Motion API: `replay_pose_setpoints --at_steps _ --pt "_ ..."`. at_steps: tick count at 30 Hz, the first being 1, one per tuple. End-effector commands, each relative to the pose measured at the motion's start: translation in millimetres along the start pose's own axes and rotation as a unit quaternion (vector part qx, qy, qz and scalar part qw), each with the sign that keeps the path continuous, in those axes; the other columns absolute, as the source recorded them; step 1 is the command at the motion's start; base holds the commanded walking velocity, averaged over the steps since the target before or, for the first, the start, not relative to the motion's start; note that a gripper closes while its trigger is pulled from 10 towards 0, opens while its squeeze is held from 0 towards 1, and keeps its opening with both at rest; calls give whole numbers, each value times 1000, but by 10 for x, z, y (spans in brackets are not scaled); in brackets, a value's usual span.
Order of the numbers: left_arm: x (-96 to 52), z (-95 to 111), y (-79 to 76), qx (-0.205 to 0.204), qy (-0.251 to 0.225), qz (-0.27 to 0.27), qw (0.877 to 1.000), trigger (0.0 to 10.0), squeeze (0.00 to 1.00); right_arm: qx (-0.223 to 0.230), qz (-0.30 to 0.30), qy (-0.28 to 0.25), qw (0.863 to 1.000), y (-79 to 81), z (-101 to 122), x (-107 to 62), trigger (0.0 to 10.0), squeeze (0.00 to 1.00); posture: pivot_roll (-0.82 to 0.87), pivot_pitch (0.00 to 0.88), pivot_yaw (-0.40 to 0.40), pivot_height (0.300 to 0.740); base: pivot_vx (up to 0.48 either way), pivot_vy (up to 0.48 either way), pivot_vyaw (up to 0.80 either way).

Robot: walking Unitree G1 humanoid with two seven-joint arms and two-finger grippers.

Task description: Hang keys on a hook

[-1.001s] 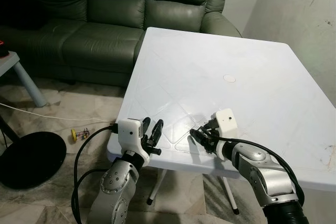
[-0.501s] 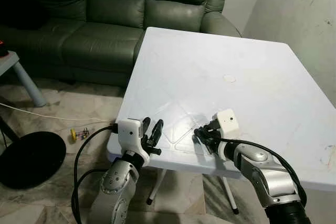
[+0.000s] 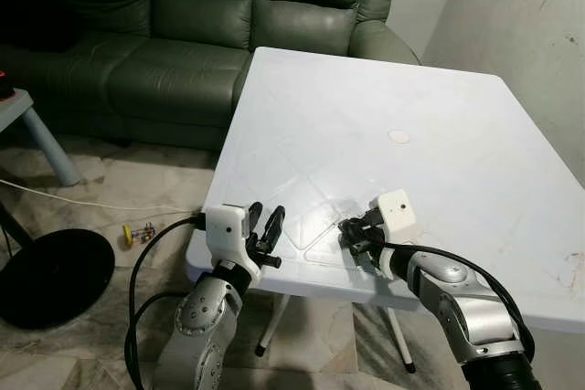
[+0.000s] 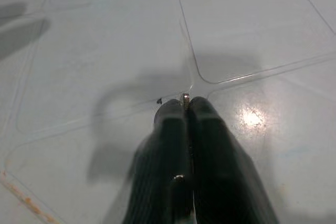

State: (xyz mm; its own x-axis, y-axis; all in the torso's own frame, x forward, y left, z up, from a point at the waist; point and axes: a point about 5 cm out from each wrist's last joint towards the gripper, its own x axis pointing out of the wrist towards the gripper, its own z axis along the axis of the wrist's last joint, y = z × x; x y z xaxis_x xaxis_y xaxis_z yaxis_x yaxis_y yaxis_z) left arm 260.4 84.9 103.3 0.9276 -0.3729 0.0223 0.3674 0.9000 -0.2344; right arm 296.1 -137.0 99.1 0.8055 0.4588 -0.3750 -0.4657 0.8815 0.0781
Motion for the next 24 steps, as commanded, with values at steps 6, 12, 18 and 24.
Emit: replay_pose_setpoints --at_steps 6,12,18,24 --pt "70 61 -87 -13 -16 -8 1000 10000 0 62 -21 -55 996 -101 178 -2 0 0 159 49 -107 740 0 0 0" --pt "117 85 -94 -9 -19 -9 1000 10000 0 118 -29 -140 983 -190 378 -18 0 0 160 44 -107 740 0 0 0" --pt "176 121 -56 -4 -26 0 1000 10000 0 166 -46 -201 964 -293 517 -55 0 0 158 25 -97 740 0 0 0" --pt "355 254 44 0 -39 29 999 10000 0 181 -79 -273 941 -378 629 -129 0 0 153 5 -85 740 0 0 0"
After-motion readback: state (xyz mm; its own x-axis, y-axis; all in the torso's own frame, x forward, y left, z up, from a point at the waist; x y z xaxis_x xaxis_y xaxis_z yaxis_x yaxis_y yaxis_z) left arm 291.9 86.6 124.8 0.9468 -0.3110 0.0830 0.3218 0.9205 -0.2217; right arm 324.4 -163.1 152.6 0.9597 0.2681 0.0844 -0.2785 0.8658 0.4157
